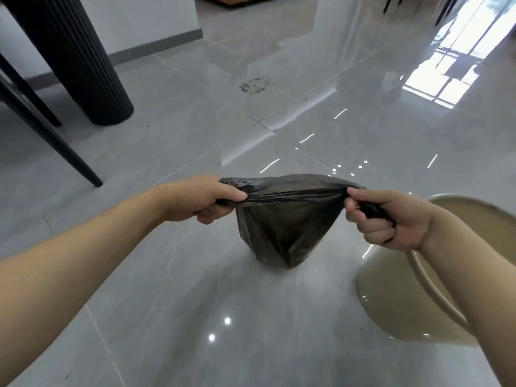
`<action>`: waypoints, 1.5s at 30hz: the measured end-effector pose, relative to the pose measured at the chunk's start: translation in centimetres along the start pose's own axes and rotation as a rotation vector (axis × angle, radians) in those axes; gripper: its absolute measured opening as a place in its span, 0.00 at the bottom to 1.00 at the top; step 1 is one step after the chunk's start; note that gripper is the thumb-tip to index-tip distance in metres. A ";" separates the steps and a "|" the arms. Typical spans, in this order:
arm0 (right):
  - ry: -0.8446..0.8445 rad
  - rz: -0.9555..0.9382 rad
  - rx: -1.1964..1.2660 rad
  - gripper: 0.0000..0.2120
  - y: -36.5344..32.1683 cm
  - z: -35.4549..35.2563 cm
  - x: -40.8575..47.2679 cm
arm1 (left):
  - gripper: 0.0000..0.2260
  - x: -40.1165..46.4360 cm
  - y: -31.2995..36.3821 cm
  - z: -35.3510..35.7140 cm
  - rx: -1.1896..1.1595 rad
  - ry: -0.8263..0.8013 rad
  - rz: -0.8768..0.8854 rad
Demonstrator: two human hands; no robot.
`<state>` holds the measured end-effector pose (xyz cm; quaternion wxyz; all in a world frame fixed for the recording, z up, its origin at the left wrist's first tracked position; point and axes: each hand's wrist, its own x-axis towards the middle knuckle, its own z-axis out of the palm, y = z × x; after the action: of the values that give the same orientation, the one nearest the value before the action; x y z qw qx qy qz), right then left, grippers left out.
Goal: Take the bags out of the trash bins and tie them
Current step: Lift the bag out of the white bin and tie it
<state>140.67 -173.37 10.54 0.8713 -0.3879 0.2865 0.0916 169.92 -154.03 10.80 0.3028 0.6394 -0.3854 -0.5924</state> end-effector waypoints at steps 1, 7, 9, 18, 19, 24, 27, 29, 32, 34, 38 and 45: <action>-0.050 -0.074 0.095 0.09 0.3 0.2 0.0 | 0.17 0.0 0.3 0.8 0.093 0.086 0.065; -0.283 -0.417 0.669 0.17 3.6 1.9 2.1 | 0.19 1.1 -1.2 6.1 1.349 0.449 0.338; -0.156 -0.521 0.675 0.16 5.0 2.6 3.2 | 0.15 1.3 -2.2 7.6 1.520 0.323 0.436; 0.259 -0.454 0.496 0.14 8.6 3.2 7.4 | 0.10 -0.1 -4.0 11.0 1.584 0.139 0.926; 0.311 -0.412 0.398 0.15 9.0 3.2 7.8 | 0.11 -0.2 -3.9 10.9 1.578 0.143 0.917; 0.413 -0.275 0.042 0.15 10.8 3.0 8.7 | 0.13 -0.5 -4.1 9.2 1.553 0.179 0.790; 0.482 -0.180 -0.204 0.14 11.4 3.1 8.6 | 0.14 -0.6 -3.3 7.6 1.452 0.196 0.609; 0.500 -0.116 -0.323 0.13 11.3 3.5 8.3 | 0.13 -0.3 -2.7 6.6 1.387 0.167 0.424; 0.486 -0.074 -0.402 0.11 10.5 4.2 7.8 | 0.11 0.2 -1.2 5.3 1.177 0.015 0.134; 0.483 -0.030 -0.475 0.09 9.9 4.8 7.3 | 0.11 0.3 0.2 4.4 1.052 -0.022 0.048; 0.480 -0.032 -0.528 0.10 9.3 5.1 7.2 | 0.11 0.4 2.7 3.9 1.057 0.043 0.138; 0.331 0.027 -0.464 0.08 8.6 6.0 7.3 | 0.12 3.1 3.3 3.3 1.017 0.170 0.314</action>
<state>145.90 -163.61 4.23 0.6994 -0.5827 0.4012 0.1017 166.17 -158.11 11.59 0.0699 0.6859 -0.6885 -0.2248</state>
